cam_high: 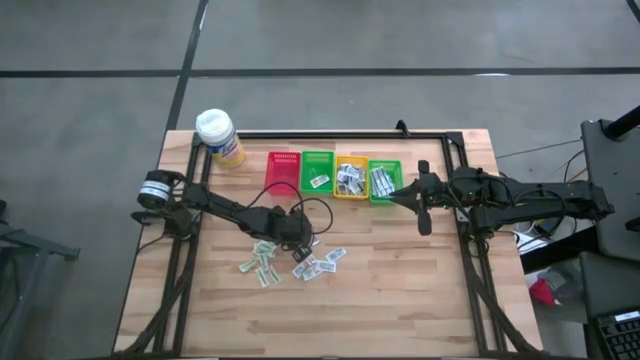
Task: Pick & Place First Aid Supplies
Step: Put the orange ointment pack into the left green bin
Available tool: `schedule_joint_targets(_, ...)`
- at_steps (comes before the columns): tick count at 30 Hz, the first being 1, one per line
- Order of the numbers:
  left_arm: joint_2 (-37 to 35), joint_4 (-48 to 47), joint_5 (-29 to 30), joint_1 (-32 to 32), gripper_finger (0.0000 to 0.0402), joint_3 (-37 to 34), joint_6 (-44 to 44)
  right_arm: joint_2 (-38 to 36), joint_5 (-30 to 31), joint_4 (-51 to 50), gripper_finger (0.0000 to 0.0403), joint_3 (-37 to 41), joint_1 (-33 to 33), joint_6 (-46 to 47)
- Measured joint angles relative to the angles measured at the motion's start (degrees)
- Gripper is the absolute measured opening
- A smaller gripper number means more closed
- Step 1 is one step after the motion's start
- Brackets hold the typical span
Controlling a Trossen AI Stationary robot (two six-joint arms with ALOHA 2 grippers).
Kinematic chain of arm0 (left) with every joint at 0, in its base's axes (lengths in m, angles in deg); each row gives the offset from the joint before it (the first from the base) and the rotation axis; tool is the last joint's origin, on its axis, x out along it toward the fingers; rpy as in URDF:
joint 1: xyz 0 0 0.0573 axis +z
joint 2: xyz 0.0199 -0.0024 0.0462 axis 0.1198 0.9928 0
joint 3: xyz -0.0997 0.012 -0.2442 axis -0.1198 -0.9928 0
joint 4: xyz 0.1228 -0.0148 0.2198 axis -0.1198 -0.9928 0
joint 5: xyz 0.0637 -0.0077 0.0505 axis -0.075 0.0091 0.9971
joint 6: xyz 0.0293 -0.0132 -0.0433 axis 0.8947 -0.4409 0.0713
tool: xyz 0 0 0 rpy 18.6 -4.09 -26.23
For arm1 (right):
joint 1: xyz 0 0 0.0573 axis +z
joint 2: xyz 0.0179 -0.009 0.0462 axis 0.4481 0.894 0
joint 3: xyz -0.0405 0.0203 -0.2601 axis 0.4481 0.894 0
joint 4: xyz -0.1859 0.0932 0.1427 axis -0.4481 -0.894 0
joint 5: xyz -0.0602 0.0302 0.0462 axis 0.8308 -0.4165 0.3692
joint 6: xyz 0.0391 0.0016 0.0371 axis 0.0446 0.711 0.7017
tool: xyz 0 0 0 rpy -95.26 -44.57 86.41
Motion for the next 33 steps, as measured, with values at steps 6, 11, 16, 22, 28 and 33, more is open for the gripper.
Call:
schedule_joint_targets(6, -0.66, 1.43, -0.42, -0.01, 0.0001, -0.02, -0.18, 0.0, 0.02, -0.04, 0.0052, 0.0, 0.0, 0.0)
schedule_joint_targets(11, -2.95, 0.15, -1.89, -0.02, 0.0, -0.19, 0.08, 0.0, 0.02, -0.08, 0.0052, 0.0, 0.0, -0.02)
schedule_joint_targets(16, -4.24, -0.95, -2.43, -0.11, 0.0, -0.28, 0.13, 0.0, 0.05, -0.08, 0.0052, 0.41, -0.02, 0.0)
schedule_joint_targets(22, -4.33, -1.02, -1.83, -0.04, 0.0, -0.28, 0.13, 0.0, 0.07, -0.07, 0.0052, 0.57, -0.02, 0.04)
schedule_joint_targets(28, -4.35, -0.52, -0.96, -0.07, 0.0, -0.28, 0.24, 0.0, 0.07, -0.05, 0.0052, 0.57, -0.02, 0.05)
schedule_joint_targets(33, -4.86, 1.37, -0.97, -0.04, 0.0, -0.28, 1.86, 0.0, 0.09, -0.04, 0.0052, 0.59, -0.02, 0.04)
